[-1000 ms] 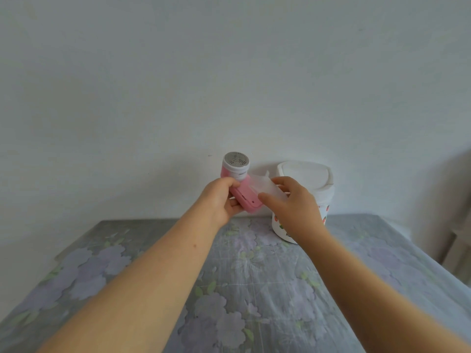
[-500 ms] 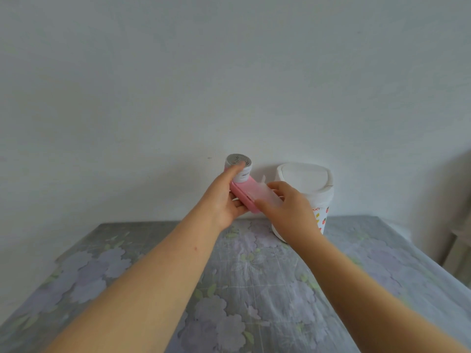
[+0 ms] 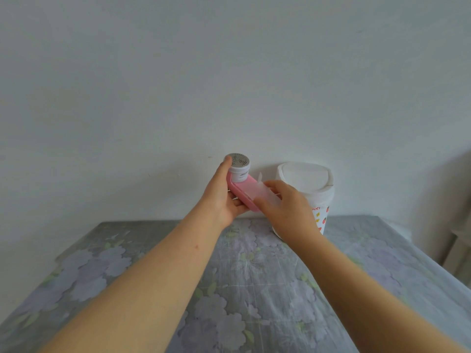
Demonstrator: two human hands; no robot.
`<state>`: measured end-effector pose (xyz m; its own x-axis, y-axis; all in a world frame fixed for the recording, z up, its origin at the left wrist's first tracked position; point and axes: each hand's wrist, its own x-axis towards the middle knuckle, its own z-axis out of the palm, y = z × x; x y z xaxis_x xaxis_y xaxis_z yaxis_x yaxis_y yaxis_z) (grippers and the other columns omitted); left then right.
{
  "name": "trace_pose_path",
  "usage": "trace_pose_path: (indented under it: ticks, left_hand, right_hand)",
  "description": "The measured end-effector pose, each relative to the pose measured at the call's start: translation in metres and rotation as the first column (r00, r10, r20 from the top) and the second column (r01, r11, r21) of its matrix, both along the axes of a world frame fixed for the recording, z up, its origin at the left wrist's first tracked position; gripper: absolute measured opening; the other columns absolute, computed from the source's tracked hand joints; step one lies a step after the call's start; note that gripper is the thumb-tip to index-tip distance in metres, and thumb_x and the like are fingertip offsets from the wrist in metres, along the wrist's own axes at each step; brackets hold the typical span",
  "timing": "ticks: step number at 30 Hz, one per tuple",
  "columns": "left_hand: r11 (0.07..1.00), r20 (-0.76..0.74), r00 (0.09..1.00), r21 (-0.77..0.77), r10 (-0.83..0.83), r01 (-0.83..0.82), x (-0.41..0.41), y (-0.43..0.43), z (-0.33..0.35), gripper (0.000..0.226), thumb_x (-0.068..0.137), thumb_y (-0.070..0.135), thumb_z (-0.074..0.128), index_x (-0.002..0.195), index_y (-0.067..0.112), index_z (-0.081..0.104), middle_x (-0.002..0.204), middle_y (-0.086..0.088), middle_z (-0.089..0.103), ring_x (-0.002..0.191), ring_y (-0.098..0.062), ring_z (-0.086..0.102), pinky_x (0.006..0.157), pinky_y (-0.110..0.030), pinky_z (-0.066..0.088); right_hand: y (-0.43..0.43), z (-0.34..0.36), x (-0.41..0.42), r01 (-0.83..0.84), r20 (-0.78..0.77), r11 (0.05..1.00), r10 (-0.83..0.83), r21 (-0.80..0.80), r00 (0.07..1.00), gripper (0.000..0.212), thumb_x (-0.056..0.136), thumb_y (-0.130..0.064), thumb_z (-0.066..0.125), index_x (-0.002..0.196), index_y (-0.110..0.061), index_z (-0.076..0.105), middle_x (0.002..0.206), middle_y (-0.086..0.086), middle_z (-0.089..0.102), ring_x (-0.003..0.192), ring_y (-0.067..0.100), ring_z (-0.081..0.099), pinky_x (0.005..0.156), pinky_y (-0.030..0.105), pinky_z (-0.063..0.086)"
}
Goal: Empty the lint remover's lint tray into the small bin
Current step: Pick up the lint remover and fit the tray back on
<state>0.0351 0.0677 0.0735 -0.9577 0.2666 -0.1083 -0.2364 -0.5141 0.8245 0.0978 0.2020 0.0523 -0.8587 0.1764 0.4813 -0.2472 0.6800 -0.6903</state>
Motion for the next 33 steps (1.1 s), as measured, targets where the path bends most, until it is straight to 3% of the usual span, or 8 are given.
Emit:
trace_pose_path:
  ticks: [8,15,20,24,27,30,33]
  left_hand:
    - [0.998,-0.031,0.999,-0.068,-0.007,0.005,0.002,0.002,-0.001,0.059,0.083,0.06,0.057,0.119,0.014,0.06,0.099,-0.015,0.069,0.094,-0.032,0.069,0.074,-0.047,0.059]
    - [0.99,-0.073,0.997,-0.14,-0.019,0.009,0.001,0.002,0.001,0.056,0.085,0.062,0.051,0.115,0.016,0.062,0.082,-0.011,0.076,0.085,-0.029,0.073,0.066,-0.044,0.061]
    - [0.978,-0.084,0.996,-0.208,-0.025,0.007,0.001,0.002,0.005,0.061,0.085,0.066,0.047,0.113,0.015,0.062,0.093,-0.015,0.074,0.087,-0.03,0.072,0.071,-0.046,0.06]
    - [0.968,-0.096,0.995,-0.25,-0.034,0.009,0.0,0.001,0.005,0.062,0.084,0.067,0.047,0.113,0.015,0.062,0.085,-0.013,0.076,0.083,-0.03,0.073,0.073,-0.046,0.06]
    - [0.961,-0.11,0.992,-0.276,-0.06,0.028,-0.001,-0.001,0.005,0.062,0.085,0.069,0.043,0.106,0.015,0.064,0.078,-0.012,0.077,0.081,-0.029,0.074,0.07,-0.045,0.061]
    - [0.954,-0.135,0.989,-0.301,-0.058,0.015,-0.002,-0.003,0.005,0.067,0.088,0.07,0.032,0.1,0.013,0.066,0.085,-0.015,0.077,0.083,-0.031,0.073,0.065,-0.043,0.061]
    - [0.96,-0.151,0.988,-0.281,-0.037,-0.008,-0.003,-0.008,0.005,0.059,0.092,0.063,0.034,0.1,0.013,0.065,0.088,-0.015,0.075,0.085,-0.032,0.072,0.066,-0.043,0.061]
  right_hand:
    - [-0.001,0.001,0.002,-0.003,0.025,0.999,0.004,-0.035,1.0,0.042,0.087,-0.029,0.065,0.128,-0.022,0.062,0.11,0.003,0.072,0.101,0.021,0.064,0.089,0.04,0.05]
    - [-0.003,-0.002,0.004,0.008,-0.019,0.999,-0.008,-0.039,1.0,0.033,0.088,-0.03,0.065,0.119,-0.02,0.068,0.095,0.009,0.074,0.087,0.029,0.066,0.078,0.047,0.053]
    - [-0.005,-0.003,0.002,0.047,-0.072,0.999,-0.048,-0.008,0.996,0.038,0.087,-0.035,0.066,0.123,-0.024,0.067,0.095,0.004,0.075,0.087,0.025,0.067,0.076,0.038,0.051]
    - [-0.007,-0.004,0.002,0.096,-0.134,0.995,-0.095,0.002,0.986,0.028,0.084,-0.036,0.068,0.104,-0.017,0.071,0.08,0.01,0.074,0.075,0.03,0.066,0.07,0.043,0.054]
    - [-0.007,-0.004,0.001,0.086,-0.081,0.996,-0.089,-0.036,0.993,0.032,0.084,-0.04,0.067,0.108,-0.021,0.071,0.085,0.006,0.075,0.08,0.026,0.067,0.074,0.042,0.054]
    - [-0.003,-0.001,0.001,0.023,-0.011,0.987,-0.025,-0.162,1.0,0.038,0.085,-0.043,0.067,0.12,-0.027,0.069,0.098,-0.005,0.075,0.096,0.016,0.067,0.086,0.039,0.053]
    - [-0.001,0.0,0.002,-0.021,-0.019,0.973,0.017,-0.231,1.0,0.038,0.084,-0.04,0.07,0.121,-0.03,0.068,0.101,-0.007,0.074,0.097,0.012,0.067,0.087,0.034,0.052]
